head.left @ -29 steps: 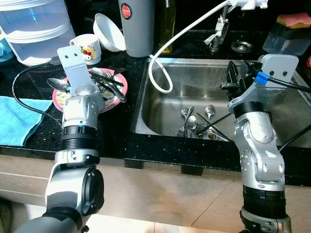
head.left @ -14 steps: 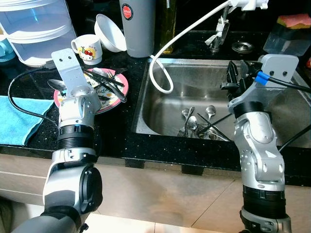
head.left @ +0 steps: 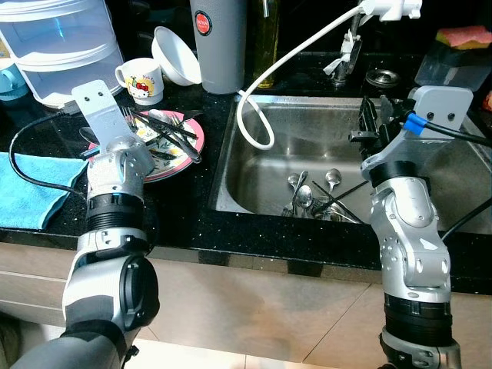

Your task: Kitchen organization

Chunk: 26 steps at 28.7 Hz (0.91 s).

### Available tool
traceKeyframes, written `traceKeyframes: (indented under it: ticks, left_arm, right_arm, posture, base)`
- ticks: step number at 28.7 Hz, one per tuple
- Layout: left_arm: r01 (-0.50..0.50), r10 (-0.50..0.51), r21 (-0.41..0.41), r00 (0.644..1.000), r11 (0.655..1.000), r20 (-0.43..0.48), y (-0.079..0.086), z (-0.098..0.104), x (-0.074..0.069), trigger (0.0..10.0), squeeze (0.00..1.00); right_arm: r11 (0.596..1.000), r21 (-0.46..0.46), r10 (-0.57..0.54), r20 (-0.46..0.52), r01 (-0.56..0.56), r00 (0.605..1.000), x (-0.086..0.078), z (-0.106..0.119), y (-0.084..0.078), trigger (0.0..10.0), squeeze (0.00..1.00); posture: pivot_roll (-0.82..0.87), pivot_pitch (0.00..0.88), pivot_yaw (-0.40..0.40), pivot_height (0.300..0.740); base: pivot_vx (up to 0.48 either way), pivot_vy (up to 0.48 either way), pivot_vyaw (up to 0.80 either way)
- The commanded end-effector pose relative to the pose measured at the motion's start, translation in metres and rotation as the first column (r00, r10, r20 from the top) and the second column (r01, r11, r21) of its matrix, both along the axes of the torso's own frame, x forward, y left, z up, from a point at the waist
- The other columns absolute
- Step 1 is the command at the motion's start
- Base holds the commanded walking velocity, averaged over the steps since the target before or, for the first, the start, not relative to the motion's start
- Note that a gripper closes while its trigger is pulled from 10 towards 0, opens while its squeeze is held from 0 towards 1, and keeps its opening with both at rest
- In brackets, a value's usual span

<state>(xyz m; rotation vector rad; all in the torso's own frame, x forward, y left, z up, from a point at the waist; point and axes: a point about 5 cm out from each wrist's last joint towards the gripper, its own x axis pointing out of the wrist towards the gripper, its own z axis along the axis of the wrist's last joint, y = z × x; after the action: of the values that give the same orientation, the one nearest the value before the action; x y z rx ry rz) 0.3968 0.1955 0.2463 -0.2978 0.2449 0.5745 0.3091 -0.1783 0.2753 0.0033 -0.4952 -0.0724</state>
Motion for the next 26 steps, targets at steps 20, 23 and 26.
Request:
traceKeyframes:
  ticks: [20,23,26]
  left_arm:
    - [0.287,-0.367,0.426,0.923,0.858,0.117,-0.042,0.044,0.012,10.0,0.00]
    - [0.325,-0.391,0.366,0.912,0.872,0.120,-0.044,0.042,0.014,10.0,1.00]
    - [0.336,-0.392,0.325,0.911,0.884,0.127,-0.043,0.043,0.015,10.0,1.00]
  right_arm:
    - [1.000,0.010,0.009,0.001,-0.009,1.000,0.001,0.000,0.001,10.0,0.00]
    - [1.000,0.009,0.009,0.002,-0.009,1.000,0.001,0.000,0.001,10.0,0.00]
    - [1.000,0.008,0.009,0.003,-0.009,1.000,0.001,0.000,0.001,10.0,0.00]
  posture:
    - [0.04,0.112,0.076,0.740]
    - [0.03,0.106,0.077,0.740]
    - [0.03,0.103,0.077,0.740]
  base:
    - [0.000,0.000,0.00]
    - [0.000,0.000,0.00]
    - [0.000,0.000,0.00]
